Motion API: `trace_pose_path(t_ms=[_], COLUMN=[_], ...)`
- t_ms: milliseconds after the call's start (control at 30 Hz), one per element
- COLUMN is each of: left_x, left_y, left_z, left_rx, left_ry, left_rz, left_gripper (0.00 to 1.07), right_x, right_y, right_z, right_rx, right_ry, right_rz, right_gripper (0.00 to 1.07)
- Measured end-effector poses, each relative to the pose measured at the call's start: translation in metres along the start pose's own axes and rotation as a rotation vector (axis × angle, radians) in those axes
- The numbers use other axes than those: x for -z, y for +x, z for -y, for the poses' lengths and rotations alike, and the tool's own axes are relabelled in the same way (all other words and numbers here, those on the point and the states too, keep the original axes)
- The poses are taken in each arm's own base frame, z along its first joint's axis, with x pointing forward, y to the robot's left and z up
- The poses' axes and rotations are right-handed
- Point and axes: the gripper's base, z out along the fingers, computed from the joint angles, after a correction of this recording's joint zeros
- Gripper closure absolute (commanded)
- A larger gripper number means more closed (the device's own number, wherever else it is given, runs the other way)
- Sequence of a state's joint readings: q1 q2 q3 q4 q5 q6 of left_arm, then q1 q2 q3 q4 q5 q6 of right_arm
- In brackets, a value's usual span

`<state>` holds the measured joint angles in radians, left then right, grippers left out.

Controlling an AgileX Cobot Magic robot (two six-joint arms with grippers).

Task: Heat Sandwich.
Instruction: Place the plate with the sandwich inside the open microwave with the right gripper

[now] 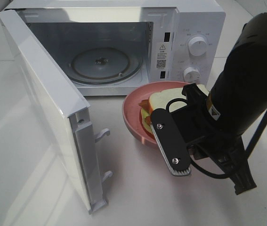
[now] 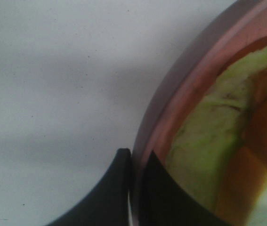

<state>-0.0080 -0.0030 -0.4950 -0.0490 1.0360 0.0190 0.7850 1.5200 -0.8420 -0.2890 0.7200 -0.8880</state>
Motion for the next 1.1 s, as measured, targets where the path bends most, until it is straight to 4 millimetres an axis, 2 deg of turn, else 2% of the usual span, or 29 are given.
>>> trace_pose_path(t_ms=[233,433,600,800,1100], left_x=[0.0,0.0,0.0,0.0,0.0], left_y=[0.0,0.0,0.0,0.0,0.0], left_z=[0.0,0.0,0.0,0.0,0.0], left_rx=[0.0,0.0,0.0,0.0,0.0], left_ry=[0.0,0.0,0.0,0.0,0.0], left_rz=[0.0,0.0,0.0,0.0,0.0], left_gripper=[0.05,0.05,0.05,0.05,0.05], right_x=[-0.002,0.004,0.007,0.005,0.005], right_y=[0.006,0.008,0.02,0.034,0.037], right_z=[0.004,0.015,0.026,0.027,0.029], right_rx=[0.089,0.163,0.251,0.322,0.335], right_ry=[-0.002,0.005,0.022,-0.005,-0.001], right_rz=[0.036,0.101,0.135,0.123,0.129], right_gripper=[1.07,1.07,1.07,1.07,1.07])
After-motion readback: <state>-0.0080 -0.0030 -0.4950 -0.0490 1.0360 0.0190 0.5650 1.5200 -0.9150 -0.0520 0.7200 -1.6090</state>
